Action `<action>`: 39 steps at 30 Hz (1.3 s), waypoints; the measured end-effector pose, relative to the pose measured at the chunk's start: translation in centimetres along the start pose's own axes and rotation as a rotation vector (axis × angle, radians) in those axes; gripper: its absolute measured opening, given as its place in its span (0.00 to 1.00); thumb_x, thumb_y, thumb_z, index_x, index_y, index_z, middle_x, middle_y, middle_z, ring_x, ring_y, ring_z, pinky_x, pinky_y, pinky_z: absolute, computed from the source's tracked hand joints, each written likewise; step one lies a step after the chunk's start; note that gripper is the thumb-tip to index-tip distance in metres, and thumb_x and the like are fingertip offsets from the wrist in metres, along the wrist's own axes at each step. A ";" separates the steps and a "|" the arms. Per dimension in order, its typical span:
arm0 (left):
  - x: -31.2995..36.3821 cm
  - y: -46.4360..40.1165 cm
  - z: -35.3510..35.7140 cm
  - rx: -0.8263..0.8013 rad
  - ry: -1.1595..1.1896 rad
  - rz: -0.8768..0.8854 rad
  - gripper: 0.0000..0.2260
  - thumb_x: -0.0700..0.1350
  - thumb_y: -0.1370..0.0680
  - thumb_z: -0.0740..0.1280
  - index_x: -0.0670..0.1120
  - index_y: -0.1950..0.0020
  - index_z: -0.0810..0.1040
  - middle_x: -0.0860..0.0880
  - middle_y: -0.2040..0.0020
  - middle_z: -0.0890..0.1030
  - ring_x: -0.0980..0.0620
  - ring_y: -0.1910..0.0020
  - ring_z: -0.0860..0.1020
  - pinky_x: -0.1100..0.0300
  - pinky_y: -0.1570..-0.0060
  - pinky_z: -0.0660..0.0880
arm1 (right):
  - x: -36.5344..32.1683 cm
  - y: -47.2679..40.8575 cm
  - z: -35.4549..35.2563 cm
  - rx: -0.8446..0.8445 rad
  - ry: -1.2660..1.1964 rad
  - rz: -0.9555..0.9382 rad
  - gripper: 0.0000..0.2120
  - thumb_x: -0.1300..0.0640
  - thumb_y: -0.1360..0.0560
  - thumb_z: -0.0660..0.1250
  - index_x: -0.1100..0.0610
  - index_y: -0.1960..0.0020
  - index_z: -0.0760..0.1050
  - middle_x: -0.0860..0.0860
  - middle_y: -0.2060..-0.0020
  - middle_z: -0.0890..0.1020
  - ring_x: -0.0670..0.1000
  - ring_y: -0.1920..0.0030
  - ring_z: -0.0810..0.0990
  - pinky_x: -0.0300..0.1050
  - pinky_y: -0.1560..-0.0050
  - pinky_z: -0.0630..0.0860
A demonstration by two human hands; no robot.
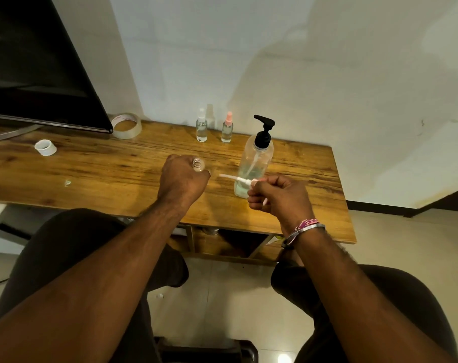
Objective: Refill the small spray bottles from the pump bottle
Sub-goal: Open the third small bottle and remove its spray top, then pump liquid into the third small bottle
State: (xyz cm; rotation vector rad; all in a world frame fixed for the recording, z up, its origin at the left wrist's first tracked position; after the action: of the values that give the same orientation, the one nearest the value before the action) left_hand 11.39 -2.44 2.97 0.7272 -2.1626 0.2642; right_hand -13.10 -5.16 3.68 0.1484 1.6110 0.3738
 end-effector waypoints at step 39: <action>-0.9 -0.2 2.6 -0.099 -0.257 0.095 0.19 0.49 0.22 0.74 0.55 0.31 0.81 0.54 0.33 0.75 0.49 0.33 0.74 0.49 0.42 0.79 | 7.9 -4.5 11.4 -0.199 1.270 -0.559 0.16 0.49 0.20 0.64 0.55 0.37 0.79 0.57 0.42 0.75 0.59 0.43 0.73 0.57 0.42 0.72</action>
State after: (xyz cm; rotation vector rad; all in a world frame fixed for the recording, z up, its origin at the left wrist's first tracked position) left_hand 10.28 -3.34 0.55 0.6305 -2.4386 0.1159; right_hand -1.84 -5.16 -5.69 -0.8423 2.7160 0.1658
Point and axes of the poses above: each hand's wrist, its own y-axis away from the middle knuckle, its own z-axis out of the palm, x = y × z, the point moved 7 cm from there along -y, towards the middle knuckle
